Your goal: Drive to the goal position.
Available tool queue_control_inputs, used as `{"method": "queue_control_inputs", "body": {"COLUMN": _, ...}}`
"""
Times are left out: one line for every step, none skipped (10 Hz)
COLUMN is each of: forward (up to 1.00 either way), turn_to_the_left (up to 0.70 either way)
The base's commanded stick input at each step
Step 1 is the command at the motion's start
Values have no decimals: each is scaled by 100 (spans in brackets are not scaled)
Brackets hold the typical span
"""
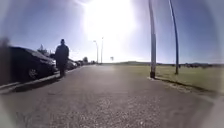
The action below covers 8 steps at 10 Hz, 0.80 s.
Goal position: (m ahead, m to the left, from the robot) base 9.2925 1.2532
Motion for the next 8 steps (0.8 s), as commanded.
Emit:
{"method": "queue_control_inputs", "body": {"forward": 100, "turn_to_the_left": 0}}
{"method": "queue_control_inputs", "body": {"forward": 100, "turn_to_the_left": 0}}
{"method": "queue_control_inputs", "body": {"forward": 100, "turn_to_the_left": 0}}
{"method": "queue_control_inputs", "body": {"forward": 100, "turn_to_the_left": 0}}
{"method": "queue_control_inputs", "body": {"forward": 100, "turn_to_the_left": 0}}
{"method": "queue_control_inputs", "body": {"forward": 100, "turn_to_the_left": 0}}
{"method": "queue_control_inputs", "body": {"forward": 100, "turn_to_the_left": 0}}
{"method": "queue_control_inputs", "body": {"forward": 100, "turn_to_the_left": 0}}
